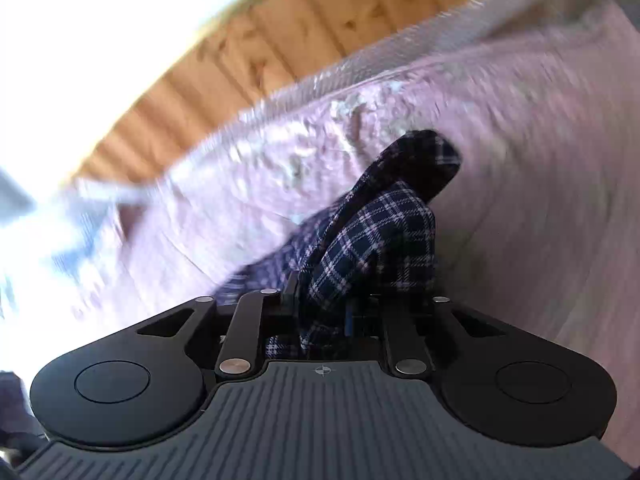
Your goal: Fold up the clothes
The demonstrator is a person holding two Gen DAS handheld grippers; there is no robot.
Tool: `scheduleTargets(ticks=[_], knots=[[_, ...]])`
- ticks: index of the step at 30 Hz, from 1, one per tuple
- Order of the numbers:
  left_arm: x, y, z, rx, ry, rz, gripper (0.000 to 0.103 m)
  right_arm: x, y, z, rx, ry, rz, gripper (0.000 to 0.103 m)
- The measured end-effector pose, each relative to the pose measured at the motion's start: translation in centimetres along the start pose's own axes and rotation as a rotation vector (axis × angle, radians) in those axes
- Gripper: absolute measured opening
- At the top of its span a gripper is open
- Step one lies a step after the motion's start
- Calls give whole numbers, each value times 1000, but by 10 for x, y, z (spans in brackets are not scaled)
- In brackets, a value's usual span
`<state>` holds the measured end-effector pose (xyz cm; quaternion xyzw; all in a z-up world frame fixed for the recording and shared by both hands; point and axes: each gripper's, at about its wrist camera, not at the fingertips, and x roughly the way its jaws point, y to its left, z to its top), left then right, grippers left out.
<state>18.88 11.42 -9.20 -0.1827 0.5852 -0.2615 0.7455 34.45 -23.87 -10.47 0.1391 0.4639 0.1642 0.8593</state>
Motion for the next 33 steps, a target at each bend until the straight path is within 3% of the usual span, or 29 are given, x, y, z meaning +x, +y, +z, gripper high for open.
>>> scheduleTargets(ticks=[2, 4, 6, 8, 10, 13, 16, 19, 22, 24, 26, 29, 33], knots=[[3, -5, -5, 77, 44, -27, 19, 17, -22, 8, 42, 29, -133, 56], [-24, 7, 3, 92, -9, -70, 32, 5, -40, -4, 157, -5, -170, 55], [-55, 32, 24, 63, -106, -61, 54, -27, -50, -36, 317, -117, -92, 69], [-82, 60, 48, 14, -199, -35, 61, -50, -56, -78, 489, -176, 27, 73], [-88, 84, 76, -21, -233, -5, 61, -53, -50, -130, 623, -162, 123, 73], [-68, 99, 121, 14, -210, 41, 62, -35, -21, -187, 686, -93, 186, 74], [-38, 103, 147, 58, -130, 59, 67, -11, 5, -212, 693, -57, 195, 74], [-5, 111, 156, 72, -50, 127, 67, -3, 23, -223, 674, -124, 195, 84], [0, 115, 154, 78, -51, 103, 68, 5, 35, -223, 660, -151, 214, 78], [6, 115, 150, 89, -25, 82, 54, 13, 42, -218, 633, -137, 203, 74], [6, 106, 144, 126, -17, 87, 51, 19, 46, -213, 592, -97, 171, 16], [-5, 94, 136, 112, -1, 10, 40, 2, 48, -205, 524, -72, 157, 10], [-10, 43, 95, 241, 60, -162, 44, -71, 27, -199, 393, -38, 105, 9]])
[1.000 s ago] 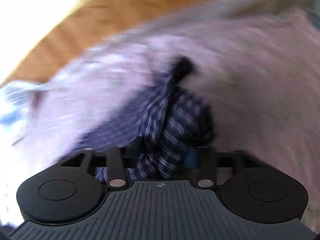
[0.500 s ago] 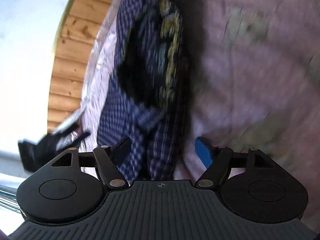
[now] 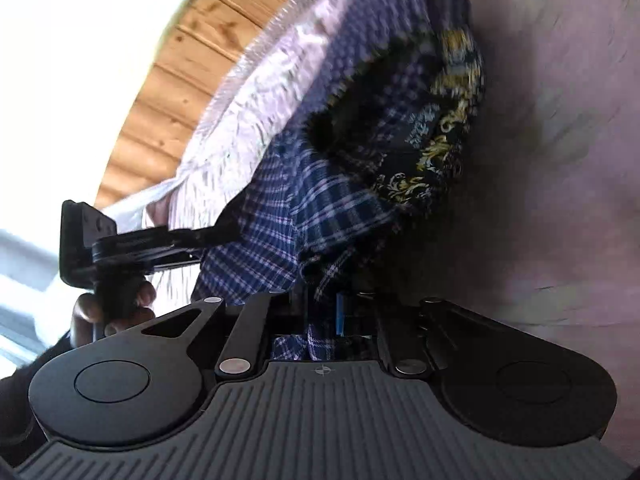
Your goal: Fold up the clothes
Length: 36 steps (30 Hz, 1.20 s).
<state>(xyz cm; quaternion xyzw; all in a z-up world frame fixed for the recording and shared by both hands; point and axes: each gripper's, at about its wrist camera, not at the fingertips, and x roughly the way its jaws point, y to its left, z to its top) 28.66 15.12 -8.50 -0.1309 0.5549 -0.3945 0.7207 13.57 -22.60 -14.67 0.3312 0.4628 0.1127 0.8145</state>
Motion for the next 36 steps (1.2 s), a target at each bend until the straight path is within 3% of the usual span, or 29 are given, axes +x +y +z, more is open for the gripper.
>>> scheduleTargets(ticks=[3, 6, 7, 9, 12, 14, 17, 19, 20, 22, 23, 24, 29, 33, 36], knots=[[16, -19, -17, 42, 26, -37, 52, -50, -40, 0, -45, 61, -130, 10], [27, 3, -2, -90, -37, -3, 62, -62, -85, -7, 23, 106, -189, 14], [30, 13, 6, -141, -63, 10, 66, -63, -93, -10, 47, 94, -176, 17], [35, 31, 29, -219, -124, 11, 78, -65, -102, -14, 87, 58, -157, 34], [49, 46, 66, -282, -169, -12, 80, -79, -101, -21, 124, -54, -136, 66], [65, 47, 90, -281, -158, -29, 81, -81, -104, -30, 169, -98, -98, 71], [108, 29, 124, -213, -95, -28, 81, -72, -107, -46, 204, -77, -29, 73], [135, 19, 137, -181, -55, 32, 79, -68, -106, -49, 184, -65, -22, 75], [141, 15, 143, -162, -63, 27, 79, -66, -105, -50, 172, -61, -23, 74], [149, 4, 150, -139, -68, 61, 67, -63, -104, -52, 147, -52, -24, 53], [152, -2, 152, -123, -68, 56, 40, -61, -103, -53, 134, -47, -24, 25], [151, -9, 153, -100, -78, 60, 18, -61, -100, -51, 117, -40, -30, 21], [88, -22, 140, -94, -234, 66, 12, -80, -79, -30, -6, -8, -47, 13], [-3, -24, 115, -189, -416, 87, 11, -103, -42, 32, -224, 32, -18, 12], [-77, -35, 85, -290, -562, 170, 12, -106, -16, 92, -391, 85, 27, 12]])
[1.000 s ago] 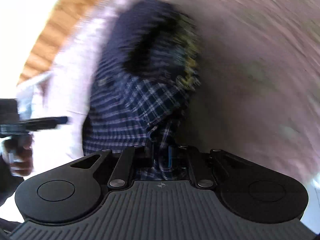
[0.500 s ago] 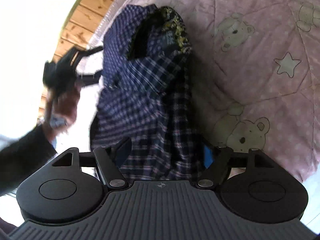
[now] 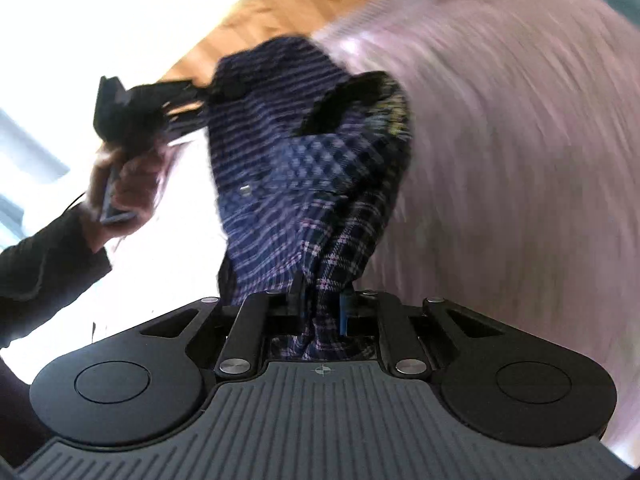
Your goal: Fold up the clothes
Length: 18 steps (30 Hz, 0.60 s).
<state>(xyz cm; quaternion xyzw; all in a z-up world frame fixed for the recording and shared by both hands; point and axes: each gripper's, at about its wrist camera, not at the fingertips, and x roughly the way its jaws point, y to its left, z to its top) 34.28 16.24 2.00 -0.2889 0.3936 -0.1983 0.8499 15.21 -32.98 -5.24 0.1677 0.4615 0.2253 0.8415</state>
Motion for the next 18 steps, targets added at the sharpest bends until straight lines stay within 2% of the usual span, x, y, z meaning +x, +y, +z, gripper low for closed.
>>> scheduleTargets(ticks=[3, 5, 6, 8, 10, 11, 13, 14, 16, 17, 18], knots=[[-63, -6, -8, -48, -140, 94, 13, 15, 3, 74, -177, 72, 73, 12], [-81, -9, -24, -18, -193, 168, 17, 40, 7, 120, -303, 131, 98, 12], [-77, -1, -35, -33, -186, 211, 21, 61, 8, 144, -362, 165, 101, 13], [-49, 35, -64, -112, -110, 300, 26, 111, 4, 178, -441, 225, 65, 15], [-18, 75, -94, -139, -29, 418, 25, 171, -11, 199, -437, 234, -33, 28], [-17, 85, -104, -112, -4, 459, 23, 200, -20, 205, -399, 219, -101, 43], [-15, 104, -124, -55, 45, 538, 21, 229, -37, 205, -246, 152, -243, 39], [-24, 101, -125, -21, 21, 534, 23, 229, -38, 201, -189, 107, -243, 39], [-37, 91, -121, 44, -29, 539, 34, 212, -35, 178, -128, 34, -176, 41], [-44, 92, -117, 69, -39, 550, 43, 203, -33, 166, -103, -1, -140, 44], [-49, 95, -115, 88, -42, 561, 44, 192, -32, 155, -89, -17, -124, 44]])
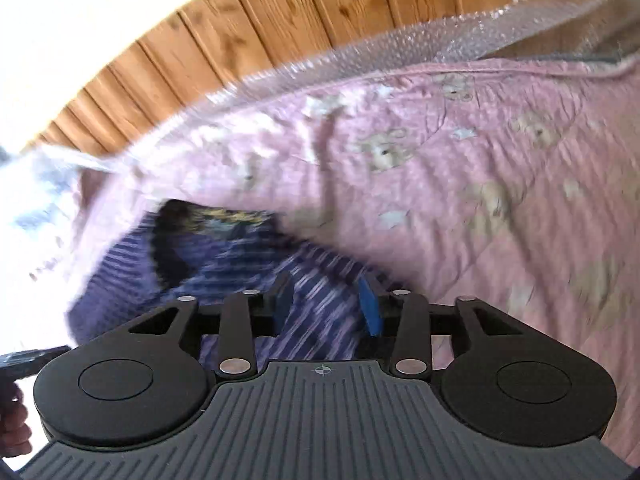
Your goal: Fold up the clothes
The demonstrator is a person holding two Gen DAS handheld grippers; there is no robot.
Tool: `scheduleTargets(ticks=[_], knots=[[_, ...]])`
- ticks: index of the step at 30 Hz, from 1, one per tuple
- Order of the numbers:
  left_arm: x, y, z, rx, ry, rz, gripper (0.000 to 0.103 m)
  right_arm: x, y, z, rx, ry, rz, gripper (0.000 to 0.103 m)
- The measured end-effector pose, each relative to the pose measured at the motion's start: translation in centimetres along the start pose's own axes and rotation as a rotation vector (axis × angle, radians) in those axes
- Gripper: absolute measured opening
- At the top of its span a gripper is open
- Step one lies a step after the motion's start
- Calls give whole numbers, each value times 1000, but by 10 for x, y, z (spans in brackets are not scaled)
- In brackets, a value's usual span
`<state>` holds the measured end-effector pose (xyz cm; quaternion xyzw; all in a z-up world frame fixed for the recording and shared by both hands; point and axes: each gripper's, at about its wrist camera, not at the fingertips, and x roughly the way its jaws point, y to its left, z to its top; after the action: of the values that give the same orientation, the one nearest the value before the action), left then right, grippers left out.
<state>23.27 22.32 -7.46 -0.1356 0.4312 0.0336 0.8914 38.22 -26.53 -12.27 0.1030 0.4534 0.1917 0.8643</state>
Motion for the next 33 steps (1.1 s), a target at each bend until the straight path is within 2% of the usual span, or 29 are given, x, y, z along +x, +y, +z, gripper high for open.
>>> scheduleTargets(ticks=[2, 6, 12, 14, 18, 22, 23, 24, 25, 26, 27, 30, 32, 33], knots=[[-1, 7, 11, 17, -4, 16, 44, -8, 5, -21, 1, -4, -11, 44], [7, 28, 40, 37, 15, -31, 50, -5, 8, -40, -25, 23, -46, 45], [54, 19, 81, 136, 59, -48, 58, -4, 9, -38, -74, -24, -67, 54], [68, 11, 89, 168, 58, -30, 59, -5, 6, -37, -73, -47, -69, 59], [92, -4, 95, 211, 81, -39, 62, 0, -9, -31, -31, -87, -87, 60], [120, -18, 91, 267, 127, -23, 62, 18, -20, -20, 8, -86, -37, 59], [122, -20, 91, 276, 124, -23, 60, 26, -20, -17, 6, -69, -19, 55], [123, -21, 91, 285, 121, -23, 49, 33, -19, -14, 1, -46, 1, 51], [123, -23, 93, 298, 116, -30, 40, 39, -16, -13, -8, -21, 25, 36], [123, -25, 95, 311, 111, -37, 22, 45, -13, -12, -16, 1, 51, 27], [122, -27, 97, 324, 107, -44, 13, 49, -10, -12, -28, 17, 55, 27], [120, -32, 103, 351, 94, -77, 12, 56, -5, -13, -55, 43, 25, 29], [121, -31, 107, 334, 100, -127, 13, 55, -9, -12, -30, 17, 22, 47], [123, -30, 107, 332, 104, -137, 16, 55, -11, -11, -23, 13, 25, 46]])
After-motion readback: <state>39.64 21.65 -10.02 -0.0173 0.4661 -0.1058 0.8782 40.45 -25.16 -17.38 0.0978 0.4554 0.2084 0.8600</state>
